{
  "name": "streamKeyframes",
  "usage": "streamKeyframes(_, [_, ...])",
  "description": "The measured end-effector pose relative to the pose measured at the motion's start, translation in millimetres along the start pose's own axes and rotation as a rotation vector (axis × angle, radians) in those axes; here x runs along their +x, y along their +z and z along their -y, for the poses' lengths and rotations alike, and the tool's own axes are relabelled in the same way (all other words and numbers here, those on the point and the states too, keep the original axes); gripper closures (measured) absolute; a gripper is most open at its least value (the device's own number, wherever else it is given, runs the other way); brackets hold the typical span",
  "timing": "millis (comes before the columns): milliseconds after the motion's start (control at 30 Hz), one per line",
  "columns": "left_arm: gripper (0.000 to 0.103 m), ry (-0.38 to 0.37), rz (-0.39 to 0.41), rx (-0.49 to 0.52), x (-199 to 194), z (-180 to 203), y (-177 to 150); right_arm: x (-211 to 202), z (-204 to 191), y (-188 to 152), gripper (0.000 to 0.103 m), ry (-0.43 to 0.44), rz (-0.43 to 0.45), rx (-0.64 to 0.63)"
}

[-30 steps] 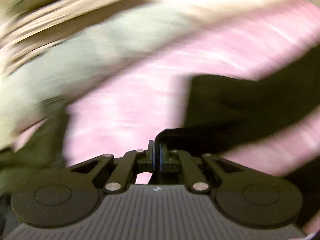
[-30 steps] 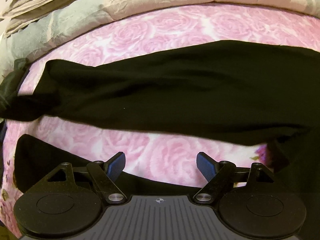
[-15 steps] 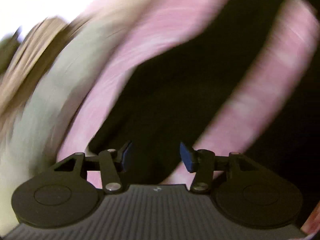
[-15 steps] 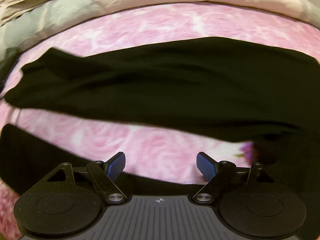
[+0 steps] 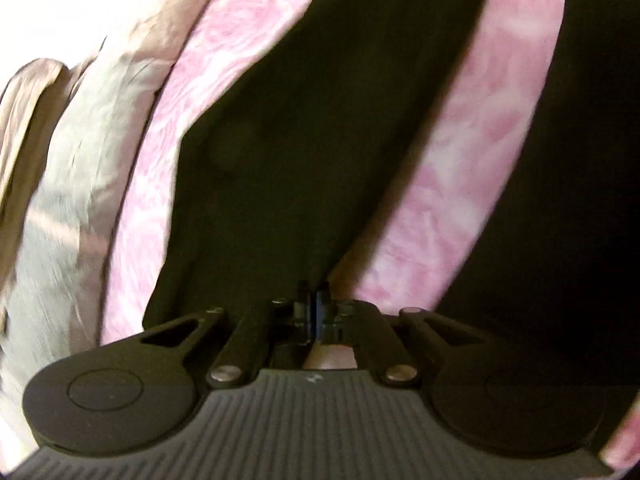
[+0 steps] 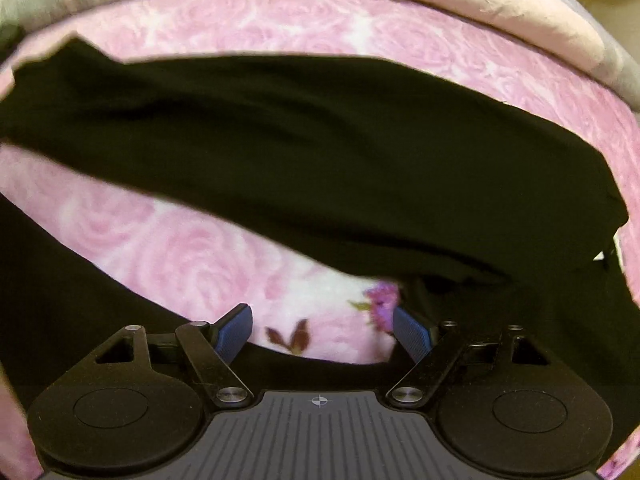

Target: Fold clothes

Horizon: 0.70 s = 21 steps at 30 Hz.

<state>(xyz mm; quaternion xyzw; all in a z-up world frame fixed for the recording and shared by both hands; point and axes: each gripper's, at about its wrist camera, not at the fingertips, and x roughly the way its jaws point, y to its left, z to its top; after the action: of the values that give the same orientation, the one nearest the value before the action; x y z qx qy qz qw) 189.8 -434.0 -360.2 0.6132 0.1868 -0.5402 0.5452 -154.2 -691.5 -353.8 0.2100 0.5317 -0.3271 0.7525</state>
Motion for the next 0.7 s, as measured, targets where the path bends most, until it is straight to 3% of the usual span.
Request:
streamKeyframes(133, [0.090,-0.043,-0.033,-0.136,-27.8,-0.2,-22.2,-29.2,0.2,-2.0,0.022,0.062,0.051,0.076])
streamKeyframes(200, [0.070,-0.009,-0.058,-0.207,-41.9,1.9,-37.8,-38.3,-3.2,-3.7,0.022,0.086,0.062,0.103])
streamKeyframes(233, [0.053,0.011,-0.065,-0.241,-49.4,3.2,-46.2,-41.2,-6.8,-5.3,0.022,0.091,0.063,0.099])
streamKeyframes(333, [0.050,0.039,-0.055,-0.270,-76.8,24.9,-67.4,-51.3,-22.4,-13.7,0.022,0.104,0.068,0.063])
streamKeyframes(533, [0.049,-0.099,0.024,0.051,-114.3,144.5,-81.8,-57.9,-49.4,-33.4,0.022,0.132,0.047,0.020])
streamKeyframes(633, [0.054,-0.059,0.002,0.148,-97.8,176.4,-84.7,-60.6,-54.9,-41.0,0.022,0.124,0.045,0.015])
streamKeyframes(700, [0.052,-0.038,-0.010,0.150,-87.3,181.1,-83.8,-65.4,-57.1,-45.4,0.022,0.111,0.051,0.014])
